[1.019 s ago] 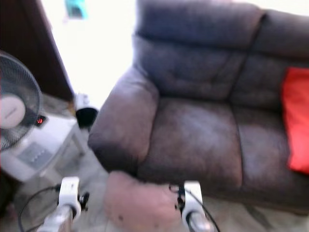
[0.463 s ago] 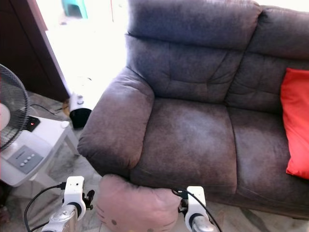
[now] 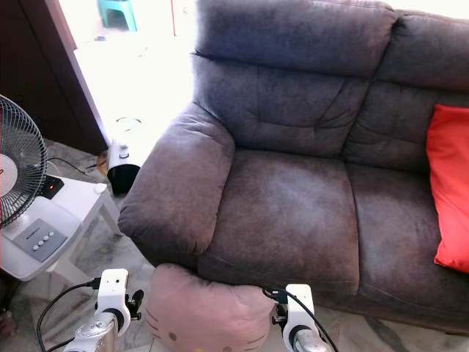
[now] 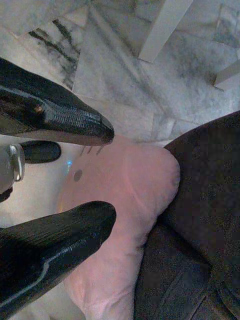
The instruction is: Move the pillow to the sofa from floor
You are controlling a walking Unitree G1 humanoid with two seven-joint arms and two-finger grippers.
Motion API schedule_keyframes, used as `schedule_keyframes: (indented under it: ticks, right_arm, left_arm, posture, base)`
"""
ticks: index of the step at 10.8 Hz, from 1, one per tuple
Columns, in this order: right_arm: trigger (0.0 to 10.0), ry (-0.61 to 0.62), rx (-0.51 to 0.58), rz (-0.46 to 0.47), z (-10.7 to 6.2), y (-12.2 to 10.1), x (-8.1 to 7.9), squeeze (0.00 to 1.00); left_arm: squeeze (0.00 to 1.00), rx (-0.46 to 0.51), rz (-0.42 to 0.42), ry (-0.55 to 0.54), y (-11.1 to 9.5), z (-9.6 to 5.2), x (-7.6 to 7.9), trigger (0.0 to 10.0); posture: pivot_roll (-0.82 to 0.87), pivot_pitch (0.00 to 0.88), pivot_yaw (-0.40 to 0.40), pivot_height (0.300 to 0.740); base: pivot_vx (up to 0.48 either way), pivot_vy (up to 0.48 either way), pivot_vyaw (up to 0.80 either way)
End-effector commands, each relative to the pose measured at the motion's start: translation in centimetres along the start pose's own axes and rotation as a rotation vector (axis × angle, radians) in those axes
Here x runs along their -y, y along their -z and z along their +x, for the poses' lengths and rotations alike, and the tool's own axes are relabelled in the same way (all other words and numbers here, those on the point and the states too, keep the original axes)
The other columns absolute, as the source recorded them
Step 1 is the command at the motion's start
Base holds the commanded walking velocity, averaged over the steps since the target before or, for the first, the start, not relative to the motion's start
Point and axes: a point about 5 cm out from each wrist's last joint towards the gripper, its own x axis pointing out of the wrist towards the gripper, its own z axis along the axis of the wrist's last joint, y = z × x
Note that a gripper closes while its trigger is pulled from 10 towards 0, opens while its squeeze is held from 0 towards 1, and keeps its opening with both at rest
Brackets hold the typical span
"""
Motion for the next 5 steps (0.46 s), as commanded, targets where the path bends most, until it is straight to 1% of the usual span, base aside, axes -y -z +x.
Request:
schedule_keyframes:
  ticks: [1,4,5]
  right_arm:
    - [10.0,0.006,-0.026,-0.003,-0.15,0.63,0.31,0.00]
    - [10.0,0.001,-0.033,-0.006,-0.18,0.79,0.32,0.00]
    - [10.0,0.001,-0.035,-0.006,-0.18,0.82,0.28,0.00]
  left_arm:
    - [0.00,-0.034,-0.001,-0.001,1.03,-0.28,0.05,10.0]
    - [0.00,-0.042,0.002,-0.006,1.25,-0.35,-0.03,10.0]
    - [0.00,-0.055,0.017,0.001,1.44,-0.39,-0.08,10.0]
  posture:
    - [0.09,0.094,-0.076,0.740]
    - [0.09,0.096,-0.077,0.740]
    - [0.09,0.103,-0.075,0.740]
  base:
    - [0.000,0.000,0.00]
    - [0.000,0.000,0.00]
    - [0.000,0.000,0.00]
